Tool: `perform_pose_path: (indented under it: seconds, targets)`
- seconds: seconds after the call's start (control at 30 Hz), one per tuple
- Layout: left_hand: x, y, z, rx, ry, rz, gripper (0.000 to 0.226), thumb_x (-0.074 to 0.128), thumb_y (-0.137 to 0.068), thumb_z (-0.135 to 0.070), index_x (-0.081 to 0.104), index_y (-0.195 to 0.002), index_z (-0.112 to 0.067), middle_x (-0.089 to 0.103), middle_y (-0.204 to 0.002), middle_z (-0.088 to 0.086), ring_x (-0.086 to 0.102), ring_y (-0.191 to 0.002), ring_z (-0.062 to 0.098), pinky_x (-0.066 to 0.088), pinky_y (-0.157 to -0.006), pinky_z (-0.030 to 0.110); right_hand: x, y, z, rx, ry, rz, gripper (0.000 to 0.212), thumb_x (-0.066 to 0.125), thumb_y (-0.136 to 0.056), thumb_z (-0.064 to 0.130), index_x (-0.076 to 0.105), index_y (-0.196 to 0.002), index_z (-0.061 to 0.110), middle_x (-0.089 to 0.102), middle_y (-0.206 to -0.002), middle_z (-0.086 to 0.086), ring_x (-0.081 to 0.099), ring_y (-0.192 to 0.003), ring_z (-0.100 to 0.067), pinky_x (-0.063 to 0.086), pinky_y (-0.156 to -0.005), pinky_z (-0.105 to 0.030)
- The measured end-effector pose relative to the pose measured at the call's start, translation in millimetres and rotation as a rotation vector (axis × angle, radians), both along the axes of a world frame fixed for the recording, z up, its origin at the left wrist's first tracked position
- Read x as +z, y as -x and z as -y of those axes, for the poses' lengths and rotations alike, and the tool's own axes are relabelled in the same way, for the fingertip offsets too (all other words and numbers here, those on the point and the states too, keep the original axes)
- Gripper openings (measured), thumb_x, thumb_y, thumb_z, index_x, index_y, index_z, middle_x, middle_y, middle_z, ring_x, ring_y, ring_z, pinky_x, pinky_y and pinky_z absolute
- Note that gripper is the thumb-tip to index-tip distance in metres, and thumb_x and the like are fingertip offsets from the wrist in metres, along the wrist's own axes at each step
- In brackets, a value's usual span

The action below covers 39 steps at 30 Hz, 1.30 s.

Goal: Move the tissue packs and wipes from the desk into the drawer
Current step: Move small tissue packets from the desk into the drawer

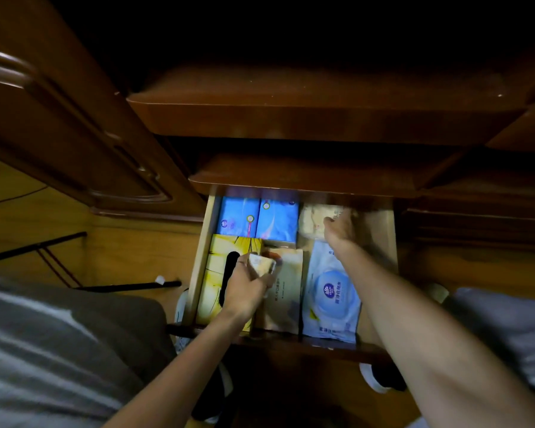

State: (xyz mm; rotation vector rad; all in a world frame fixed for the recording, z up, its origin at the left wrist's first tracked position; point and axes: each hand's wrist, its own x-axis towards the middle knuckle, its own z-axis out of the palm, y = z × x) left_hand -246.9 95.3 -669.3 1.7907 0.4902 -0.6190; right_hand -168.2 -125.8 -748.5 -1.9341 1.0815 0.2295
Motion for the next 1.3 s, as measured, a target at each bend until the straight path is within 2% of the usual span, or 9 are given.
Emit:
perform_pose_path:
  seconds: [0.2,0.4,0.53,0.63,0.73,0.83,0.97,1.13,1.3]
  targets:
    - [-7,-4,-4,-0.106,-0.063,0.068,0.068,0.083,-0.074,-0.052,0.050,-0.126,-0.023,0.072,-0.105,-0.008,0.069,-0.092,0.001,0.058,-0.088,0.035,-11,8,-2,0.304,0.191,-0.152,0.076,0.064,-0.093,0.034,0.027,-0.158,0.031,0.035,-0.156,-0.015,0.027,-0.145,-0.036,0.024,-0.116,-0.040]
    - [-17,0,-7,-0.179,-0.045,0.097,0.093,0.084,-0.075,-0.013,0.031,-0.150,-0.015,0.069,-0.117,0.002,0.068,-0.108,0.018,0.054,-0.098,0.046,7,37,-16,0.133,0.378,0.100,0.051,0.065,-0.089,0.032,0.052,-0.137,0.020,0.058,-0.135,-0.011,0.048,-0.128,-0.032,0.040,-0.104,-0.042]
    - [-18,4,-7,-0.194,-0.065,0.154,0.090,0.086,-0.075,-0.009,0.034,-0.149,-0.010,0.067,-0.113,0.001,0.067,-0.103,0.009,0.058,-0.090,0.033,34,63,-46,0.294,-0.189,0.239,0.015,0.067,-0.095,0.033,0.067,-0.106,0.024,0.073,-0.098,0.003,0.068,-0.090,-0.015,0.054,-0.075,-0.032]
    - [-19,8,-7,-0.274,-0.113,0.211,0.082,0.085,-0.076,-0.009,0.040,-0.144,-0.010,0.062,-0.106,-0.012,0.063,-0.087,-0.014,0.052,-0.069,0.009,51,68,-65,0.578,-0.533,0.115,0.024,0.070,-0.093,0.038,0.070,-0.116,0.030,0.074,-0.113,0.010,0.067,-0.090,0.002,0.048,-0.062,-0.015]
    - [-10,11,-9,-0.337,-0.117,0.224,0.078,0.079,-0.080,-0.010,0.040,-0.148,-0.009,0.060,-0.121,-0.004,0.062,-0.104,-0.005,0.054,-0.087,0.021,48,73,-68,0.583,-0.512,0.134,0.035,0.072,-0.093,0.013,0.065,-0.128,0.011,0.067,-0.127,-0.006,0.064,-0.105,-0.008,0.049,-0.062,-0.015]
    - [-4,10,-21,-0.375,-0.426,0.360,0.066,0.070,-0.083,-0.024,0.047,-0.145,-0.014,0.053,-0.135,0.006,0.050,-0.126,0.021,0.044,-0.106,0.037,40,84,-51,0.563,-0.370,0.123,0.033,0.066,-0.095,0.005,0.061,-0.128,0.003,0.062,-0.131,-0.014,0.060,-0.119,-0.025,0.050,-0.071,-0.022]
    - [-7,7,-39,-0.312,-0.631,0.354,0.052,0.069,-0.090,-0.033,0.054,-0.136,-0.014,0.057,-0.132,0.009,0.049,-0.124,0.028,0.045,-0.104,0.042,30,93,-37,0.687,-0.375,-0.066,0.034,0.060,-0.095,-0.004,0.059,-0.128,0.005,0.063,-0.127,-0.017,0.061,-0.107,-0.023,0.054,-0.072,-0.027]
    - [-16,15,-55,-0.524,-0.705,0.283,0.061,0.066,-0.088,-0.023,0.047,-0.145,-0.015,0.046,-0.145,0.009,0.039,-0.133,0.028,0.036,-0.111,0.038,24,90,-64,0.689,-0.181,0.095,0.029,0.071,-0.088,0.001,0.071,-0.116,0.010,0.071,-0.119,-0.008,0.065,-0.109,-0.020,0.053,-0.082,-0.023]
    - [-17,16,-51,-0.578,-0.735,0.328,0.055,0.067,-0.086,-0.029,0.055,-0.138,-0.017,0.047,-0.143,0.009,0.041,-0.131,0.030,0.041,-0.106,0.041,31,83,-58,0.712,-0.148,0.047,0.038,0.053,-0.094,-0.003,0.071,-0.125,0.011,0.067,-0.132,-0.007,0.062,-0.119,-0.021,0.050,-0.095,-0.024]
